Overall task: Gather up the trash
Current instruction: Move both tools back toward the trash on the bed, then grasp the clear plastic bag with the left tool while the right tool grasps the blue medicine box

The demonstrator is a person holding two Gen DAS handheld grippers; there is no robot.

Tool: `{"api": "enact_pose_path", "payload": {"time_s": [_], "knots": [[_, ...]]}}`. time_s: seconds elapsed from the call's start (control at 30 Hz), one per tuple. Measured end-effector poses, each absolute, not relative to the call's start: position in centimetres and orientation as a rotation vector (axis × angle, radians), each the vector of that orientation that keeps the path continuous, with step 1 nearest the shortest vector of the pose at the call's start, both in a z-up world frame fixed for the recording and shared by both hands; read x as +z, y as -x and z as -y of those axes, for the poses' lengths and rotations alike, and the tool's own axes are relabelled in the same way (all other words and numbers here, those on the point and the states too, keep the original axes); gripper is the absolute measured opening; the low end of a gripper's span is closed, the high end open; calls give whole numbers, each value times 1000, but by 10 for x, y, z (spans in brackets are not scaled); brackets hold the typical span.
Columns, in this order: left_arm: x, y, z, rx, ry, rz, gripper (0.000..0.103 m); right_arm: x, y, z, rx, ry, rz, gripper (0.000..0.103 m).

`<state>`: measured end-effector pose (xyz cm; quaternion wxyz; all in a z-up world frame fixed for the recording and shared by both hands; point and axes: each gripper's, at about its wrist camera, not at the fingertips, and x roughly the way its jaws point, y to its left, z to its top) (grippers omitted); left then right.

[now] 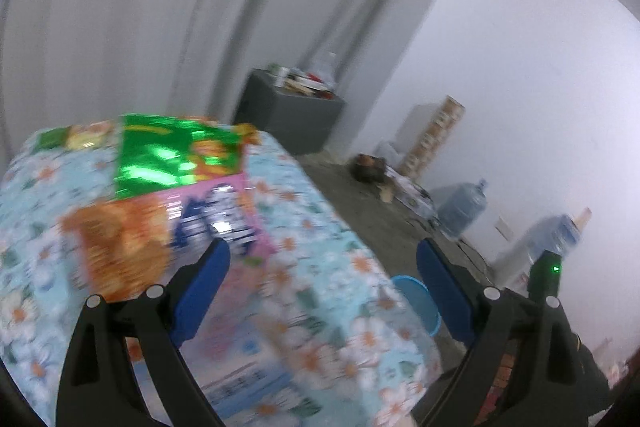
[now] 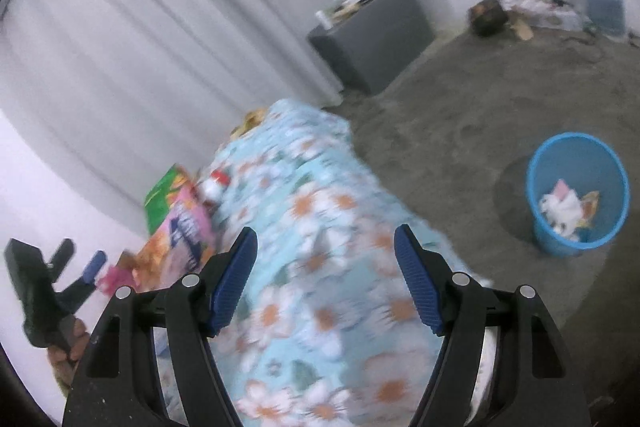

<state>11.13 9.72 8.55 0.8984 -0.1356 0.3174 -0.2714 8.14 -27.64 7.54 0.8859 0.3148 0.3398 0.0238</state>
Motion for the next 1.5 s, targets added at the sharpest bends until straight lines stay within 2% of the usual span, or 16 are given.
{"api": "enact_pose_path", "payload": {"time_s": [0.23,0.43,0.63,0.87,1.1,1.13,1.23,1.5], "knots": [[68,-94,-146,-472,307,-657,92,79,-101,222,197,-656,-776,68],[45,-93,-154,-449,269,-686,92,72,-111,185,317,-681,-855,68],[31,-87,-147,-463,166,-684,92,52,-124,139,466,-734,-972,68],[9,-94,-179,-418,259,-732,92,15,-133,85,604,-830,-1148,62],[-4,-95,-200,-401,313,-757,75,-3,-147,49,592,-872,-1199,60],[-4,-95,-201,-403,317,-755,74,-4,-148,46,583,-873,-1197,58],[-2,-94,-202,-419,329,-743,71,-7,-150,40,548,-877,-1191,42],[5,-93,-185,-478,316,-747,70,-6,-149,62,585,-897,-1183,34]]}}
